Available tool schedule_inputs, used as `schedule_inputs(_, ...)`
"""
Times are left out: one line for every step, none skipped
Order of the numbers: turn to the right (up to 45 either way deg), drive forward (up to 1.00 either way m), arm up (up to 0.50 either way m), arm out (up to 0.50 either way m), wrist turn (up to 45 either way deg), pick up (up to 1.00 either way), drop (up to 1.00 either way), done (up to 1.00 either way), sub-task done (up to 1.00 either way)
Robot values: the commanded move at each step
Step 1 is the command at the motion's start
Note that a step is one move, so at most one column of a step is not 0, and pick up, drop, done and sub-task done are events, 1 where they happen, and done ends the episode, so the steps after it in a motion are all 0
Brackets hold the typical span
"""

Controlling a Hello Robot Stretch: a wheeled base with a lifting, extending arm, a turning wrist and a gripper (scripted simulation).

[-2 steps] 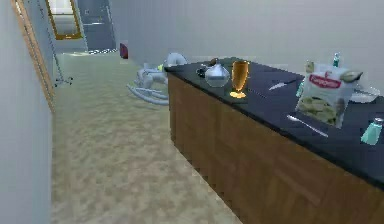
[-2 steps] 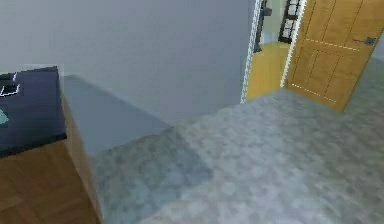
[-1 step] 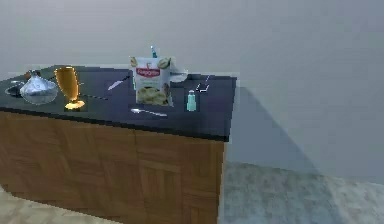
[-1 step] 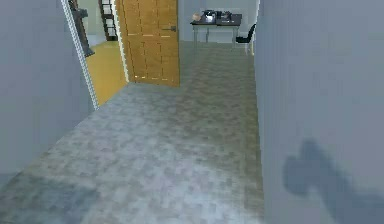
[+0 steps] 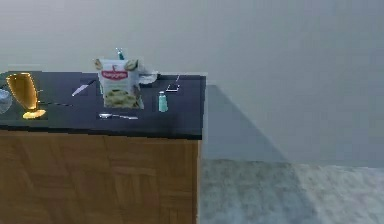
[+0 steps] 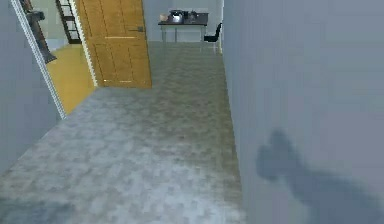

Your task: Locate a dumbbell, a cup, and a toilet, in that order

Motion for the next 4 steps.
schedule_inputs(3.0,0.0,0.0,0.0,0.0,0.0,0.0,0.0,0.0)
schedule_inputs(0.0,0.2,0.0,0.0,0.0,0.0,0.0,0.0,0.0)
schedule_inputs(-24.0,0.0,0.0,0.0,0.0,0.0,0.0,0.0,0.0)
schedule_inputs(0.0,0.15,0.0,0.0,0.0,0.0,0.0,0.0,0.0)
